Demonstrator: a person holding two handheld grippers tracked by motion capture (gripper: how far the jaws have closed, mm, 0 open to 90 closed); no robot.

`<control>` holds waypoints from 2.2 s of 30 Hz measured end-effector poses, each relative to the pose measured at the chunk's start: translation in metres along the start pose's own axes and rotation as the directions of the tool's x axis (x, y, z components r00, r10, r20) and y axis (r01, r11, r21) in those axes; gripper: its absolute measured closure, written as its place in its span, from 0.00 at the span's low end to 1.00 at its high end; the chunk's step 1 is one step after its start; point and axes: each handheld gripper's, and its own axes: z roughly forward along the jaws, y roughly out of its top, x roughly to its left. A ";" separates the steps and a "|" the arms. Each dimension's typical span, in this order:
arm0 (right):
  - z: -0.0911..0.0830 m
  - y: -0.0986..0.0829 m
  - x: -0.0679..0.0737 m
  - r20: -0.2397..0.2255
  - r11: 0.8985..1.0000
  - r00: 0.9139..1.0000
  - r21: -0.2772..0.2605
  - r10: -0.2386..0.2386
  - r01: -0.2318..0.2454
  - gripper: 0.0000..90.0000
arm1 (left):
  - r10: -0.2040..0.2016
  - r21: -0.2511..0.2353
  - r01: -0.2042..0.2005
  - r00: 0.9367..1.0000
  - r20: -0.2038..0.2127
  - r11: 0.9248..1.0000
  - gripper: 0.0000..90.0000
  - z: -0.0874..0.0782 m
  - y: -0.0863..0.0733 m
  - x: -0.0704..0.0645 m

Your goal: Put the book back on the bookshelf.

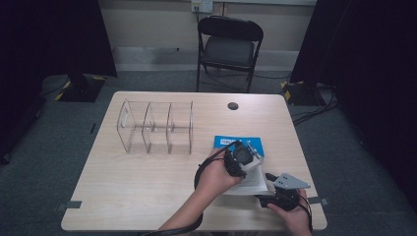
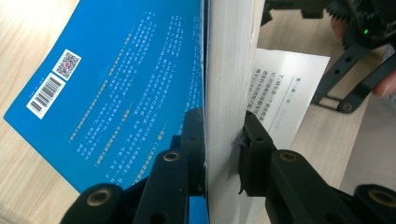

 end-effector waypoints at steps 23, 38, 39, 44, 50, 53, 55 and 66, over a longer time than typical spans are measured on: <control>0.002 0.011 -0.001 -0.044 0.997 0.998 -0.064 -0.038 0.035 0.15 | -0.027 -0.019 0.027 1.000 0.008 0.999 0.84 -0.016 0.002 0.006; -0.004 0.001 -0.014 -0.029 0.999 1.000 -0.038 0.006 -0.007 0.19 | -0.018 -0.004 0.018 1.000 0.014 1.000 0.84 -0.018 0.002 0.008; -0.004 0.000 -0.015 -0.033 0.999 0.999 -0.044 0.017 -0.019 0.19 | -0.017 -0.004 0.017 1.000 0.015 1.000 0.84 -0.018 0.001 0.008; 0.000 0.006 -0.015 -0.036 0.999 0.999 -0.044 -0.007 0.005 0.19 | -0.008 0.005 0.008 1.000 -0.004 1.000 0.84 -0.018 0.003 0.006; 0.004 0.015 -0.016 -0.043 0.997 0.999 -0.073 -0.022 0.018 0.19 | 0.000 0.010 0.000 1.000 0.001 1.000 0.84 -0.021 0.004 0.006; 0.003 0.020 -0.017 -0.051 0.997 0.998 -0.080 -0.021 0.017 0.19 | 0.006 0.021 -0.006 1.000 0.004 1.000 0.84 -0.024 0.004 0.005; 0.002 0.027 -0.016 -0.053 0.996 0.997 -0.078 -0.050 0.046 0.19 | 0.007 0.014 -0.007 1.000 0.016 1.000 0.84 -0.027 0.004 0.004; -0.002 0.042 -0.014 -0.065 0.995 0.996 -0.076 -0.064 0.059 0.16 | 0.013 0.005 -0.013 1.000 0.024 1.000 0.84 -0.035 0.005 -0.001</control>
